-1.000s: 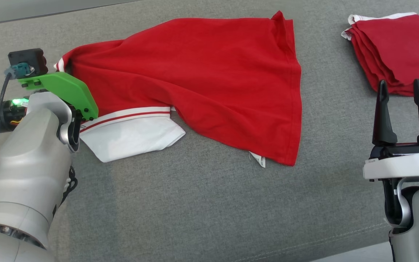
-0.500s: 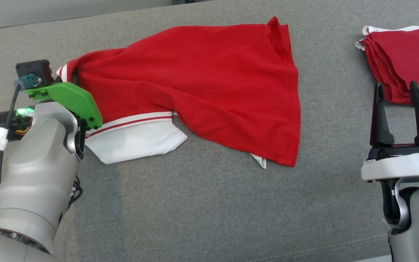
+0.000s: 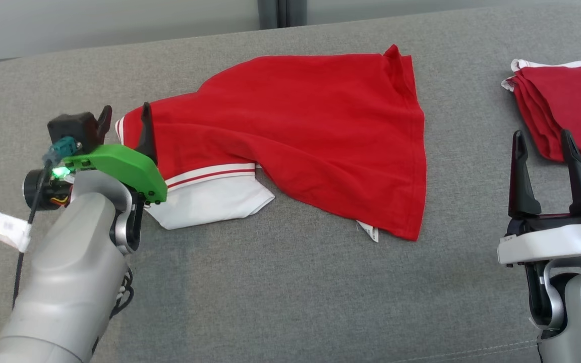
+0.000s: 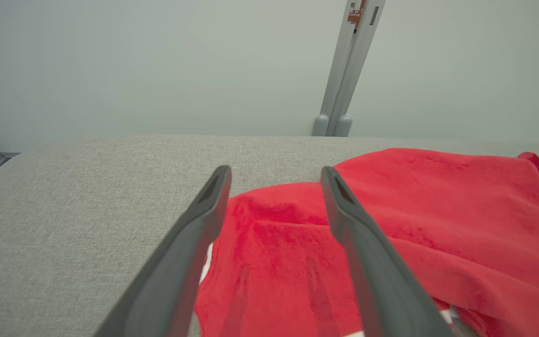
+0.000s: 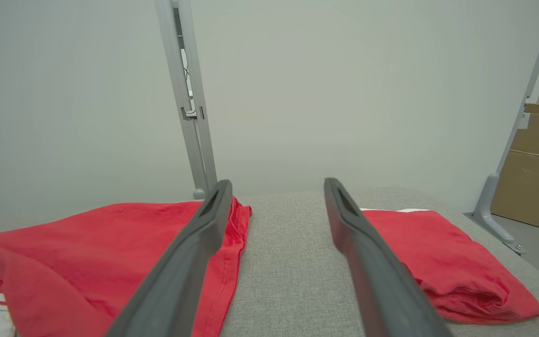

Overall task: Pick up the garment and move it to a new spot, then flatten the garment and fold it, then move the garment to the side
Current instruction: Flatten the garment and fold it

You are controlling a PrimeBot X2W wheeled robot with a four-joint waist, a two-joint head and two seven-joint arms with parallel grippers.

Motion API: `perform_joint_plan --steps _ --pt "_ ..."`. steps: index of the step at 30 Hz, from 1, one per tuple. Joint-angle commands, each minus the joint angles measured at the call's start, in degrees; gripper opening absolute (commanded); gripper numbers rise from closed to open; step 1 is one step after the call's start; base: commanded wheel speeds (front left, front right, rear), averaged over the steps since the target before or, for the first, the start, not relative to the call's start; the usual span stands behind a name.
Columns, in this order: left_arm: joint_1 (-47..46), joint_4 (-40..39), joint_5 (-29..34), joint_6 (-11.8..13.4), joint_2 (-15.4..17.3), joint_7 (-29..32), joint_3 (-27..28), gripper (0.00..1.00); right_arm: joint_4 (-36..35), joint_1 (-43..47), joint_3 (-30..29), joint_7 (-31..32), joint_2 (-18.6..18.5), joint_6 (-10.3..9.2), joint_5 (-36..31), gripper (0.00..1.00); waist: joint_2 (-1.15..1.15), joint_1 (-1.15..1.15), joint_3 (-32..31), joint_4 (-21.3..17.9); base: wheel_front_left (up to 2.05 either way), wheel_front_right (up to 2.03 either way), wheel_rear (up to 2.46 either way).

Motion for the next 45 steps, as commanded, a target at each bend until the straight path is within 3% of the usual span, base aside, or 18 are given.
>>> perform_joint_plan --steps 1,12,20,28,45 --pt "2.3 -2.2 1.3 0.8 0.3 -0.1 1.0 1.00 0.0 0.8 -0.1 0.1 0.0 -0.09 -0.4 1.00 0.00 0.00 -1.3 0.8 0.00 0.00 0.00" --pt "25.0 -27.6 12.3 4.8 -2.7 -0.2 10.2 1.00 1.8 4.2 1.8 -0.2 0.5 -0.09 -0.5 1.00 0.00 0.00 -6.2 2.4 0.00 0.00 0.00" --pt "37.7 -39.1 18.5 5.7 -5.8 -0.2 15.7 1.00 5.6 6.2 4.7 -2.3 1.0 -0.09 0.2 1.00 0.00 0.00 -9.1 3.2 0.00 0.00 0.00" --pt "43.3 -42.0 21.2 4.8 -8.3 -0.2 18.0 1.00 9.3 7.8 6.9 -4.2 1.2 -0.09 2.2 1.00 0.00 0.00 -10.9 3.9 0.00 0.00 0.00" --pt "44.3 -42.2 23.3 3.0 -9.9 -0.2 18.4 1.00 11.6 7.3 7.9 -5.2 1.2 -0.09 2.1 1.00 0.00 0.00 -11.5 3.7 0.00 0.00 0.00"
